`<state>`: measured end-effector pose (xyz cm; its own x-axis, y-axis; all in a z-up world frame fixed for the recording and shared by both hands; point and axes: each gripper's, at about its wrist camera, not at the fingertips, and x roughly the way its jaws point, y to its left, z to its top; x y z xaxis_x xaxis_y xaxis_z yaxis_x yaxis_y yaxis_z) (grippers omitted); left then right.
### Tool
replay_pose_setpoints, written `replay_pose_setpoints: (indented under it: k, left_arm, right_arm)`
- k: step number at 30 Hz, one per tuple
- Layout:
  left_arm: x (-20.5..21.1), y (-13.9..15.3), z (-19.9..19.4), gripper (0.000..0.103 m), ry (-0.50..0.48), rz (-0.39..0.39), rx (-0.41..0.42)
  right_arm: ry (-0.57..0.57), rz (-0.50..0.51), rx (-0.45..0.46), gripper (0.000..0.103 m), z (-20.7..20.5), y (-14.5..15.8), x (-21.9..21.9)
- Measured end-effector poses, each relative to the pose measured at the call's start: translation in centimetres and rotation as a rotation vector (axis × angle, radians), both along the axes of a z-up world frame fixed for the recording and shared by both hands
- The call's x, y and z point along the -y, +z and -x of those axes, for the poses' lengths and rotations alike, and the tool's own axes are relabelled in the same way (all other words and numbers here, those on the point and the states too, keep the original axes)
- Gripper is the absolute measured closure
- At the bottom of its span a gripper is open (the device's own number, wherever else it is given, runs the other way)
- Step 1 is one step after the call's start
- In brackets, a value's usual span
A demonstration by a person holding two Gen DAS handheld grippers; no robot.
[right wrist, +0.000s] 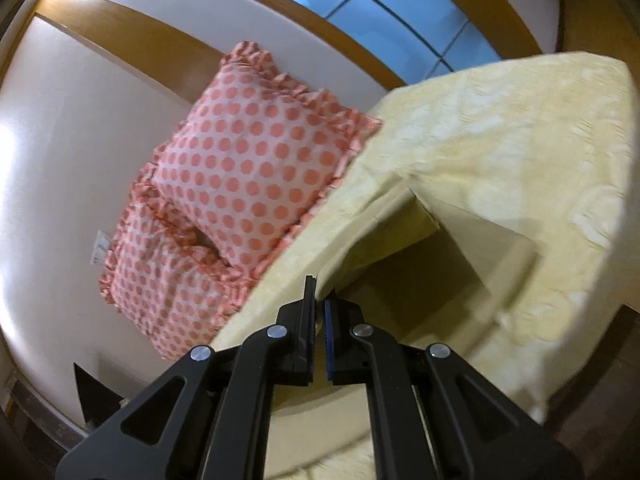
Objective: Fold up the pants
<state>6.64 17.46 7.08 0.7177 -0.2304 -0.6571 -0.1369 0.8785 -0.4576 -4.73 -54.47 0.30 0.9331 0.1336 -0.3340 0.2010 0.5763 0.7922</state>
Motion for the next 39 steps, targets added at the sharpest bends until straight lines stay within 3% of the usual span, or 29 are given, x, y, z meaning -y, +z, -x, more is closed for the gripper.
replay_pose_setpoints:
  k: [6, 11, 12, 13, 15, 16, 18, 22, 24, 27, 28, 29, 31, 36, 39]
  left_arm:
    - [-0.9, -4.4, 5.7, 0.094, 0.050, 0.040, -0.053]
    - [-0.5, -5.2, 7.4, 0.090, 0.042, 0.010, -0.007]
    - [-0.5, -5.2, 7.7, 0.084, 0.040, 0.004, 0.006]
    - [-0.3, -5.0, 8.1, 0.078, 0.042, -0.011, 0.022]
    - [-0.1, -4.4, 9.1, 0.048, 0.054, -0.034, 0.067]
    - [-0.1, -4.2, 9.5, 0.043, 0.065, -0.045, 0.080]
    - [-0.2, -3.8, 10.2, 0.036, 0.081, -0.066, 0.106]
    - [-1.0, -3.8, 11.2, 0.034, 0.111, -0.054, 0.114]
    - [-1.5, -4.1, 11.7, 0.033, 0.120, -0.024, 0.124]
    - [-2.1, -4.3, 11.9, 0.030, 0.142, -0.005, 0.119]
    - [-2.4, -4.4, 12.0, 0.030, 0.147, 0.007, 0.120]
    - [-2.6, -4.5, 12.1, 0.030, 0.152, 0.018, 0.123]
    - [-3.2, -4.6, 12.3, 0.030, 0.168, 0.037, 0.131]
    - [-4.8, -4.2, 13.0, 0.026, 0.215, 0.046, 0.170]
    - [-5.7, -4.2, 12.8, 0.025, 0.238, 0.054, 0.180]
  right_arm:
    - [-0.033, 0.008, -0.033, 0.099, 1.8, -1.1, -0.1]
    - [-0.069, 0.099, -0.090, 0.098, 3.0, -0.8, -1.1]
    - [-0.092, 0.131, -0.105, 0.092, 3.6, -0.3, -1.4]
    - [-0.127, 0.159, -0.114, 0.075, 4.2, 0.1, -1.6]
    - [-0.193, 0.205, -0.101, 0.051, 5.3, 0.8, -1.6]
    - [-0.224, 0.232, -0.092, 0.051, 5.9, 1.0, -1.6]
    - [-0.232, 0.247, -0.112, 0.051, 5.7, 1.0, -1.5]
    - [-0.217, 0.237, -0.153, 0.052, 4.1, -0.8, -1.5]
    - [-0.226, 0.315, -0.151, 0.052, 3.6, -0.8, -2.6]
    - [-0.134, 0.382, -0.138, 0.068, 1.6, -0.9, -4.7]
    - [-0.118, 0.387, -0.133, 0.084, 1.1, -1.1, -4.9]
    - [-0.113, 0.377, -0.120, 0.091, 0.9, -1.2, -4.8]
    - [-0.124, 0.352, -0.079, 0.097, 0.8, -1.1, -4.4]
    - [-0.018, 0.439, 0.045, 0.097, -1.6, 4.4, -7.6]
    - [0.203, 0.494, 0.202, 0.097, -4.6, 9.4, -14.7]
